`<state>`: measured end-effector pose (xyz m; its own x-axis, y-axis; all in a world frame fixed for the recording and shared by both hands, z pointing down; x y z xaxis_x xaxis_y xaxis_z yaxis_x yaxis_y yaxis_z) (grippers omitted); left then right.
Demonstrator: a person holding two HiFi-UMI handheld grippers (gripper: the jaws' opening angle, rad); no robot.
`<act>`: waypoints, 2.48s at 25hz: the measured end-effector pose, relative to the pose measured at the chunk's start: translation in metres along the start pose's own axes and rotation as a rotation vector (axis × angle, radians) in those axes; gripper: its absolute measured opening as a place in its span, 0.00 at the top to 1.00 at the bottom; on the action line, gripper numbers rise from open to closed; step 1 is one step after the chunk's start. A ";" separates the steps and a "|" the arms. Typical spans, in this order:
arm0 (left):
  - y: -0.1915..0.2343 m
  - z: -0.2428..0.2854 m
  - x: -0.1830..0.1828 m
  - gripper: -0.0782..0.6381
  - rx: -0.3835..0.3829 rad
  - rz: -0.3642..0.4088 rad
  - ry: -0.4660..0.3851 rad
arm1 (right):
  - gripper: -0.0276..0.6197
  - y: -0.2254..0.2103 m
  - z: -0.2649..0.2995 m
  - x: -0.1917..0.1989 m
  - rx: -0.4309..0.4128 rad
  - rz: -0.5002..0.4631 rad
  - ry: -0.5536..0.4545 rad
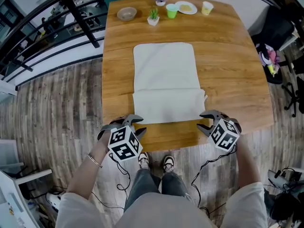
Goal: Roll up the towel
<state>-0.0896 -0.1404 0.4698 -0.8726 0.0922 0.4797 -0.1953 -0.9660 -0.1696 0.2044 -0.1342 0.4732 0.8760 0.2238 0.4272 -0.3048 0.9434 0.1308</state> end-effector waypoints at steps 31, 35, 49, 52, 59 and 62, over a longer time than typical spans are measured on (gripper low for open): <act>-0.017 0.013 0.027 0.86 -0.035 -0.093 0.022 | 0.92 0.017 0.013 0.020 0.017 -0.018 0.060; -0.044 -0.003 0.030 0.86 0.012 -0.121 0.015 | 0.92 0.046 0.000 0.025 -0.023 0.020 0.039; 0.009 -0.068 -0.004 0.86 -0.063 -0.132 -0.047 | 0.92 0.016 -0.086 -0.017 0.070 0.070 -0.098; 0.037 -0.070 -0.012 0.86 -0.079 -0.133 -0.058 | 0.92 -0.008 -0.091 -0.026 0.099 0.075 -0.098; 0.107 -0.049 -0.020 0.86 -0.088 -0.170 -0.052 | 0.92 -0.073 -0.073 -0.046 0.114 0.114 -0.082; 0.132 -0.027 -0.019 0.86 -0.076 -0.174 -0.030 | 0.92 -0.103 -0.053 -0.047 0.108 0.135 -0.047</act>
<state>-0.1107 -0.2631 0.4151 -0.8093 0.2476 0.5326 -0.3762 -0.9150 -0.1462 0.2142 -0.2284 0.3922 0.8067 0.3330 0.4881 -0.4594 0.8730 0.1638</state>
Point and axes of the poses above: the fingertips, and each gripper's own axes: z forward along the fingers, y to its left, x out of its underside, the point moved 10 cm from there along -z, backward along the fingers, and after that the axes turned 1 degree about -x, right-handed, at the moved point
